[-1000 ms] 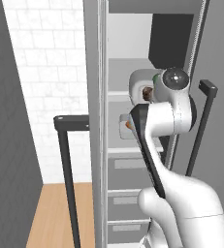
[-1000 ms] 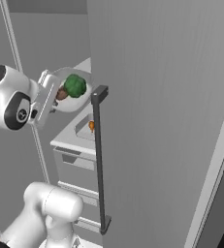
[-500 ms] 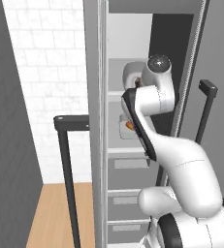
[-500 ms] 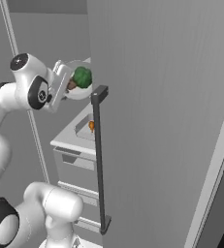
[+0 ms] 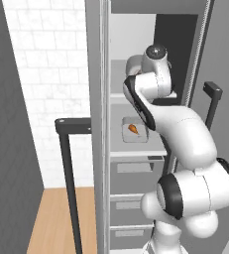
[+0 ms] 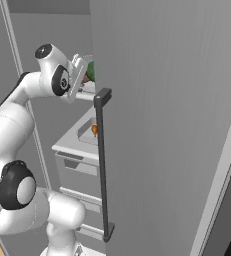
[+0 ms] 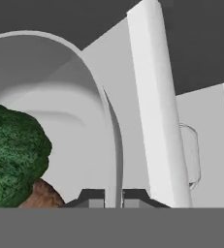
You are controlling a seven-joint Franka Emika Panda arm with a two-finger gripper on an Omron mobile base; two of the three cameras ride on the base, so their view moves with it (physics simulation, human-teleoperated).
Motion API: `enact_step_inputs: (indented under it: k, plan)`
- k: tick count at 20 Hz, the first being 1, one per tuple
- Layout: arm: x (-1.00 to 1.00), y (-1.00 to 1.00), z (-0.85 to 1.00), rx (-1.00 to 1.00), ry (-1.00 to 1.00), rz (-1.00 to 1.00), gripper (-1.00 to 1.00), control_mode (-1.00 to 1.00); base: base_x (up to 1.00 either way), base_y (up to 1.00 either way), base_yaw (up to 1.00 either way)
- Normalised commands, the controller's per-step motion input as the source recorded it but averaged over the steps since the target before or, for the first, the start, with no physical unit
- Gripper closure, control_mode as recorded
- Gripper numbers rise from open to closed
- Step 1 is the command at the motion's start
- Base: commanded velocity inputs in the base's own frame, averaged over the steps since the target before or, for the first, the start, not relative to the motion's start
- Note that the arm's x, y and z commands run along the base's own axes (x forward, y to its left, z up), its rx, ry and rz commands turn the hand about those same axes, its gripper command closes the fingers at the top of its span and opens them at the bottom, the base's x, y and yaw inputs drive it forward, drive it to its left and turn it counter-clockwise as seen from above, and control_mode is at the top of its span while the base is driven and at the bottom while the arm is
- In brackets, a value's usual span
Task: Take the meat container that has the chicken drumstick and place it on the second highest rack of the freezer. Then take the vegetable container that has the mushroom and broccoli and place it on the highest rack of the freezer.
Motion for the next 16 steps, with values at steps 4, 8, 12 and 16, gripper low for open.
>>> enact_step_inputs:
  k: [4,8,12,16]
  plan:
    - [0.49,-0.15,0.0,0.0,0.0,0.0,1.0,-1.0,0.0,0.0,0.0]
    - [0.41,-0.02,-0.02,0.0,0.0,0.0,1.0,-1.0,0.0,0.0,0.0]
    - [0.19,0.0,-0.21,0.0,0.0,0.0,1.0,-1.0,0.0,0.0,0.0]
    - [0.0,0.0,-0.08,0.0,-0.01,0.0,1.0,-1.0,0.0,0.0,0.0]
